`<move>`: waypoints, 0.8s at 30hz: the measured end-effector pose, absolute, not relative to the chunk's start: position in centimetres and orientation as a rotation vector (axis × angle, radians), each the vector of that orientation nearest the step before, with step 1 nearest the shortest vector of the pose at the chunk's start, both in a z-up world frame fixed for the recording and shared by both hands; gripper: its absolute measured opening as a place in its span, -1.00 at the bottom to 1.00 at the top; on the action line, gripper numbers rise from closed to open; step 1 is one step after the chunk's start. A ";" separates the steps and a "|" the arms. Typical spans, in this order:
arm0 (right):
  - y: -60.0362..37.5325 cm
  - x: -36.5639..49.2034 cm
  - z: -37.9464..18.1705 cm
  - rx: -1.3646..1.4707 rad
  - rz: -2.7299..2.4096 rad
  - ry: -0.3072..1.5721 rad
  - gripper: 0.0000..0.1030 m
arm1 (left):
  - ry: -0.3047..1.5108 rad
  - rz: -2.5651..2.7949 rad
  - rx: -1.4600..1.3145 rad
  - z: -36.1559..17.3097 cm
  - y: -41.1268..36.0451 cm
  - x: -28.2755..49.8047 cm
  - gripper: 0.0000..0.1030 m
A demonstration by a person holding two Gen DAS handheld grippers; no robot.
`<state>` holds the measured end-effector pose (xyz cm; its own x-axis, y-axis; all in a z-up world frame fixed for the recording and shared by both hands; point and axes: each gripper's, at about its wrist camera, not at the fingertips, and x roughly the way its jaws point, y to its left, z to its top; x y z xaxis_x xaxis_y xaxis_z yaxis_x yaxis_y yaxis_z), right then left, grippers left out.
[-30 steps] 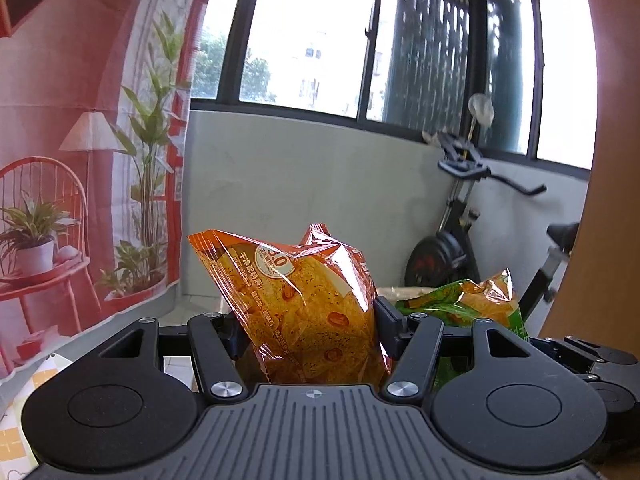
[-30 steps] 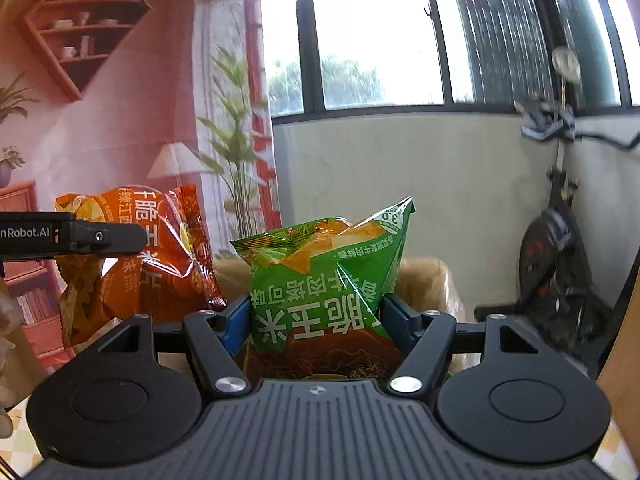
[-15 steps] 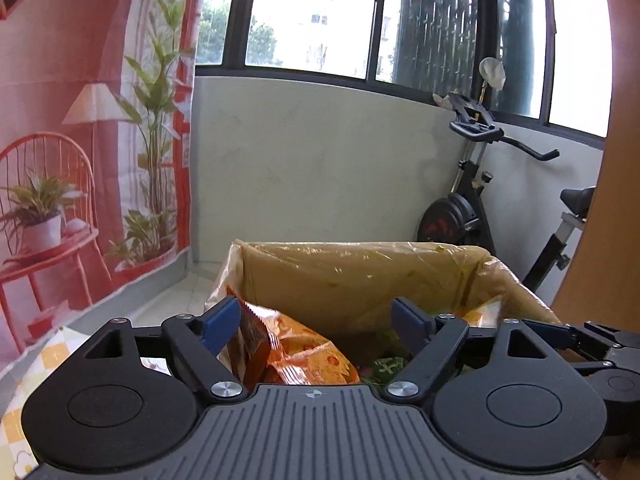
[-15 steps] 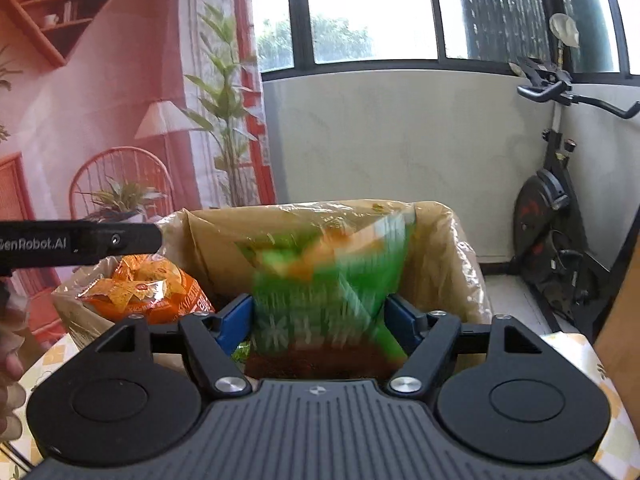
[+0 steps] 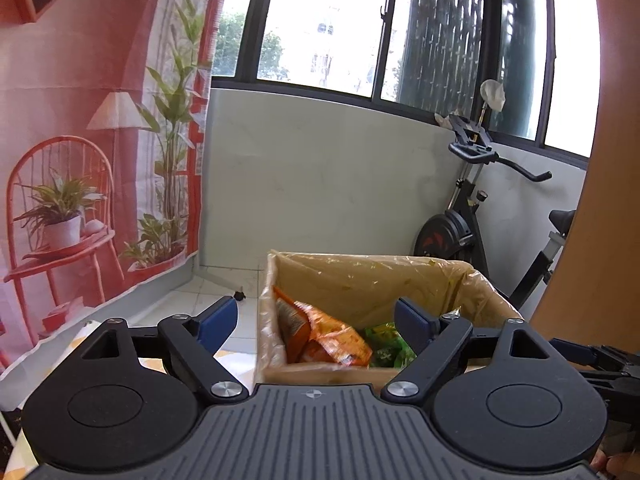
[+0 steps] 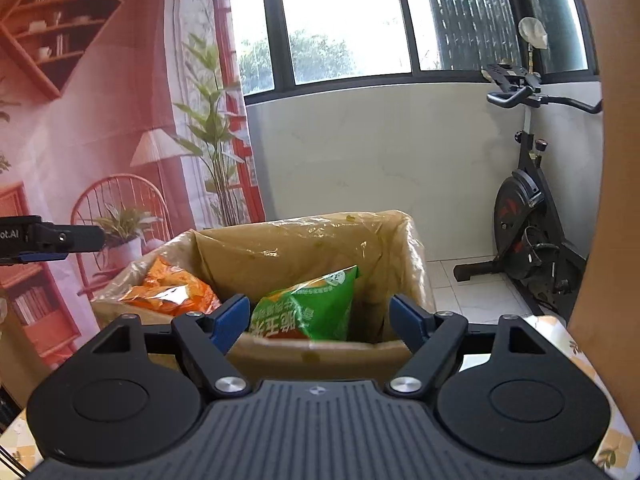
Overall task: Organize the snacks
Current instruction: 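Withdraw both tools from the box and lower them to the snack pile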
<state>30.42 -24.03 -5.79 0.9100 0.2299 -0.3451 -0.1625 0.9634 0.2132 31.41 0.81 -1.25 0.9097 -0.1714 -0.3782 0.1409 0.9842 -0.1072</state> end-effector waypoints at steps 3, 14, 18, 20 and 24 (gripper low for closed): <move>-24.7 28.4 -6.0 0.194 0.188 0.367 0.55 | 0.406 -0.163 -0.080 -1.5 1.8 30.0 0.70; -27.1 22.3 -8.4 0.225 0.127 0.344 0.55 | 0.453 -0.097 -0.154 -5.0 5.3 25.3 0.70; -28.5 20.7 -9.6 0.243 0.086 0.366 0.55 | 0.456 -0.043 -0.239 -6.9 6.3 23.4 0.70; -29.3 19.9 -10.3 0.234 0.066 0.379 0.55 | 0.472 -0.029 -0.257 -7.8 6.7 22.9 0.71; -31.2 18.8 -12.0 0.191 0.006 0.426 0.55 | 0.505 0.016 -0.232 -9.4 7.5 22.1 0.71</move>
<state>18.75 -31.20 -12.01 0.9109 0.0462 -0.4101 0.0338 0.9820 0.1857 22.13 7.45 -9.39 0.8758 -0.0420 -0.4808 -0.0720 0.9737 -0.2162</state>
